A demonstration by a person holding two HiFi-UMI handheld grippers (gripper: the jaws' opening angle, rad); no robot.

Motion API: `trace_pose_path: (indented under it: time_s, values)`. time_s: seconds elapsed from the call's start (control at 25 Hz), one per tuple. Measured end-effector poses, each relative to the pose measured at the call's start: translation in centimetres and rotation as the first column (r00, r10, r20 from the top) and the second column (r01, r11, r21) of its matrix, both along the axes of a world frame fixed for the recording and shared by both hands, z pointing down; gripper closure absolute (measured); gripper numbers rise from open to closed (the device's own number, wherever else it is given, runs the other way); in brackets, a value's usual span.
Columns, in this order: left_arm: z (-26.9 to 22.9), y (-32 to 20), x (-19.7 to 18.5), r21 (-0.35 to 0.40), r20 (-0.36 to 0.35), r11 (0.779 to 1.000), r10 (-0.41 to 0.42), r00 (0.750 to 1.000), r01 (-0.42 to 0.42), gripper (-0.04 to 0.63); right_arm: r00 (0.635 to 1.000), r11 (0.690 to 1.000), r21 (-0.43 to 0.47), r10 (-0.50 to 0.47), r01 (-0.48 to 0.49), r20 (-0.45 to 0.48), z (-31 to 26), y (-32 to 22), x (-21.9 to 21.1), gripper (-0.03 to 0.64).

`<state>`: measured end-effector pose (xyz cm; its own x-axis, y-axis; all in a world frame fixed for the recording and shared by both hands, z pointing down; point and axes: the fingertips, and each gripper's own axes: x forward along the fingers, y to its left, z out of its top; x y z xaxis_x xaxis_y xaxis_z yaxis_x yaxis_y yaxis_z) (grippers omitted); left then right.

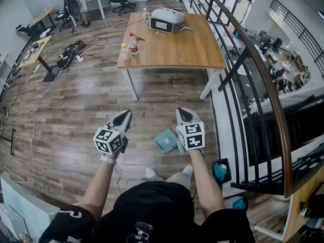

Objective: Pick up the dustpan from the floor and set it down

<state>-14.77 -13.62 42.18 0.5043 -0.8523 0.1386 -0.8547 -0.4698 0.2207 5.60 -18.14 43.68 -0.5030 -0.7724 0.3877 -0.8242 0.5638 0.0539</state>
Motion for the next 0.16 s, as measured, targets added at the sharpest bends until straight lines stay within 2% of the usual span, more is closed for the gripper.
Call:
trace_pose_path:
  time_s: [0.16]
  values:
    - [0.13, 0.07, -0.07, 0.001, -0.004, 1.0, -0.001, 1.0, 0.001, 0.598, 1.0, 1.0, 0.001, 0.0, 0.0, -0.004, 0.15, 0.12, -0.01, 0.62]
